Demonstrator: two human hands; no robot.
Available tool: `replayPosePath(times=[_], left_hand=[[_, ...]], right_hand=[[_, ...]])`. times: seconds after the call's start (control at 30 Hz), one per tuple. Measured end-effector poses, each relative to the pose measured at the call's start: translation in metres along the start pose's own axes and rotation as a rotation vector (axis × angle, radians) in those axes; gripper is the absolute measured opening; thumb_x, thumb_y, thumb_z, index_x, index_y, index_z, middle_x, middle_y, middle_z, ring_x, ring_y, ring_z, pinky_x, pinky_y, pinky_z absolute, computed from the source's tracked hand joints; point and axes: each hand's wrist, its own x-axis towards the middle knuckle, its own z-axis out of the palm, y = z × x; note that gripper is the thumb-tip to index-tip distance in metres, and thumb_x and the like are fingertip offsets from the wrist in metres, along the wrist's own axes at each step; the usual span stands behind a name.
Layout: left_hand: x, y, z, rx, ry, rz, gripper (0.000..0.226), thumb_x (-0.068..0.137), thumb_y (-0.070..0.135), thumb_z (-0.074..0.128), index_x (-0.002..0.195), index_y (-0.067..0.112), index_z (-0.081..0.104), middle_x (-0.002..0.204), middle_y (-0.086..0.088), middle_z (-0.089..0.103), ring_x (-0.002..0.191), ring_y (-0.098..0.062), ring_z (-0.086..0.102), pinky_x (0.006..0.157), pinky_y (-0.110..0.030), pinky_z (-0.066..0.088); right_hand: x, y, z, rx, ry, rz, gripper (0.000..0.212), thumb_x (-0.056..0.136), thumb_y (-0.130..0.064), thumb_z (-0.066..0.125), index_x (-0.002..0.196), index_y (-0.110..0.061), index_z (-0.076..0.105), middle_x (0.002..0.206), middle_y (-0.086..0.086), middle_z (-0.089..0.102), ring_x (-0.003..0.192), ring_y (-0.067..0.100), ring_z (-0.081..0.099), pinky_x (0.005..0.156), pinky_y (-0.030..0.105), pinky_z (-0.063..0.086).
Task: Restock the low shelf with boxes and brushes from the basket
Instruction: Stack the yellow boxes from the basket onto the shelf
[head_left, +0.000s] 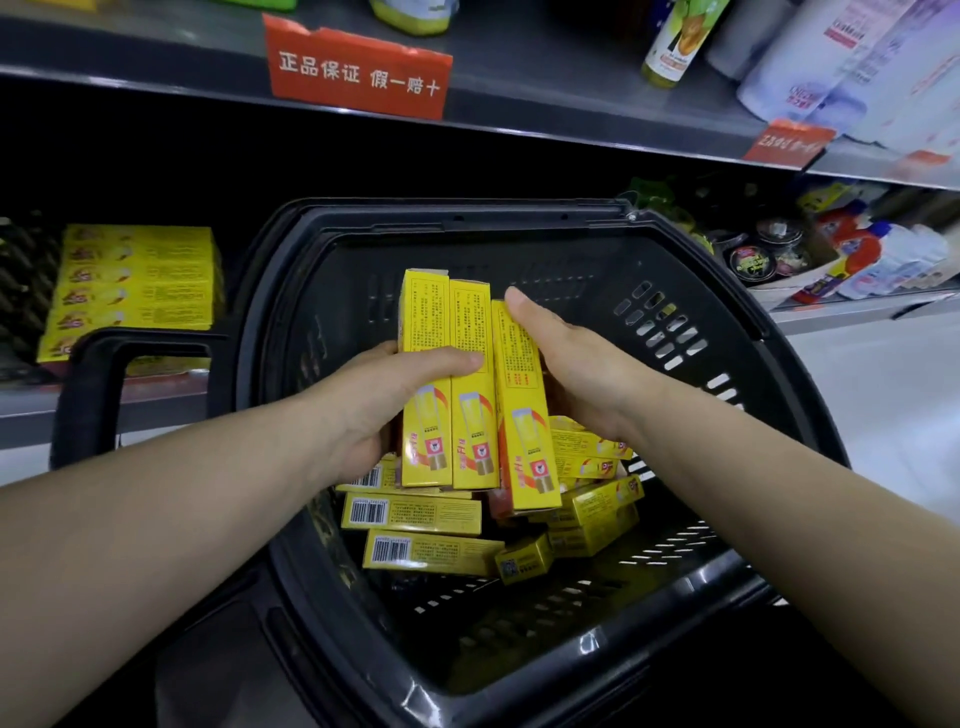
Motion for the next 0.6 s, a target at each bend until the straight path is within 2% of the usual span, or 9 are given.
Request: replayPosePath(times=[0.07,0.13,0.2,0.27,0.33,0.4,0.5,0.57,0.6], left_hand=[[-0.004,0.004,0.000,0.001,-0.012,0.018,0.049,0.070,0.025,0.076,0.116,0.014,0.062,0.093,-0.010,0.075,0.079,-0.025,0.073,0.054,-0.033,0.057],[-0.010,0.012,-0.002,0.022,-0.004,0.062,0.049,0.066,0.026,0.077,0.113,0.015,0.064,0.091,-0.009,0.075,0.079,-0.024,0.073,0.054,-0.032,0.057],[-0.018,0.024,-0.008,0.049,0.029,0.120,0.049,0.062,0.027,0.078,0.108,0.016,0.065,0.087,-0.008,0.075,0.074,-0.023,0.073,0.051,-0.030,0.056],[-0.030,0.037,-0.019,0.057,0.048,0.163,0.047,0.056,0.030,0.077,0.099,0.017,0.067,0.081,-0.007,0.075,0.068,-0.021,0.072,0.048,-0.030,0.055],[-0.045,0.049,-0.035,0.048,0.059,0.194,0.041,0.051,0.032,0.075,0.088,0.017,0.069,0.076,-0.007,0.075,0.063,-0.020,0.072,0.046,-0.030,0.055],[-0.061,0.057,-0.057,0.039,0.085,0.213,0.037,0.048,0.033,0.076,0.081,0.019,0.071,0.076,-0.008,0.075,0.063,-0.021,0.072,0.046,-0.032,0.055],[-0.085,0.066,-0.095,0.054,0.120,0.202,0.039,0.048,0.035,0.077,0.082,0.019,0.074,0.082,-0.010,0.075,0.068,-0.025,0.072,0.051,-0.037,0.057],[-0.100,0.069,-0.121,0.044,0.167,0.183,0.037,0.052,0.034,0.075,0.084,0.016,0.072,0.078,-0.012,0.074,0.062,-0.026,0.072,0.045,-0.036,0.055],[-0.107,0.069,-0.135,0.032,0.204,0.176,0.035,0.056,0.034,0.073,0.084,0.015,0.071,0.075,-0.013,0.074,0.057,-0.027,0.071,0.041,-0.034,0.053]], right_hand=[[-0.003,-0.005,0.001,0.004,-0.003,-0.042,0.055,0.088,-0.067,0.037,0.127,-0.031,0.051,0.112,-0.001,0.069,0.107,0.020,0.063,0.099,0.044,0.044],[-0.006,-0.011,0.002,0.021,0.048,-0.088,0.060,0.085,-0.071,0.037,0.130,-0.033,0.050,0.121,-0.004,0.065,0.116,0.019,0.058,0.104,0.047,0.038],[-0.009,-0.021,0.004,0.061,0.119,-0.105,0.069,0.079,-0.075,0.039,0.132,-0.033,0.049,0.129,-0.003,0.059,0.123,0.022,0.052,0.108,0.049,0.033],[-0.011,-0.033,0.007,0.097,0.169,-0.113,0.071,0.078,-0.074,0.042,0.130,-0.027,0.051,0.128,-0.001,0.060,0.122,0.022,0.053,0.108,0.049,0.034],[-0.010,-0.045,0.012,0.162,0.175,-0.145,0.059,0.086,-0.065,0.044,0.112,-0.014,0.060,0.099,0.001,0.072,0.098,0.016,0.067,0.095,0.042,0.046],[-0.009,-0.057,0.023,0.216,0.135,-0.177,0.042,0.092,-0.055,0.044,0.086,-0.016,0.058,0.064,-0.002,0.067,0.068,0.012,0.069,0.075,0.034,0.054],[-0.004,-0.081,0.048,0.207,0.043,-0.191,0.035,0.092,-0.055,0.043,0.085,-0.023,0.054,0.054,-0.005,0.058,0.059,0.015,0.061,0.067,0.032,0.056],[0.001,-0.099,0.068,0.138,-0.036,-0.169,0.040,0.089,-0.061,0.042,0.090,-0.024,0.057,0.055,-0.005,0.056,0.052,0.013,0.054,0.060,0.030,0.054],[0.005,-0.107,0.078,0.095,-0.068,-0.152,0.044,0.087,-0.064,0.043,0.086,-0.023,0.059,0.055,-0.004,0.056,0.049,0.012,0.051,0.056,0.027,0.053]])
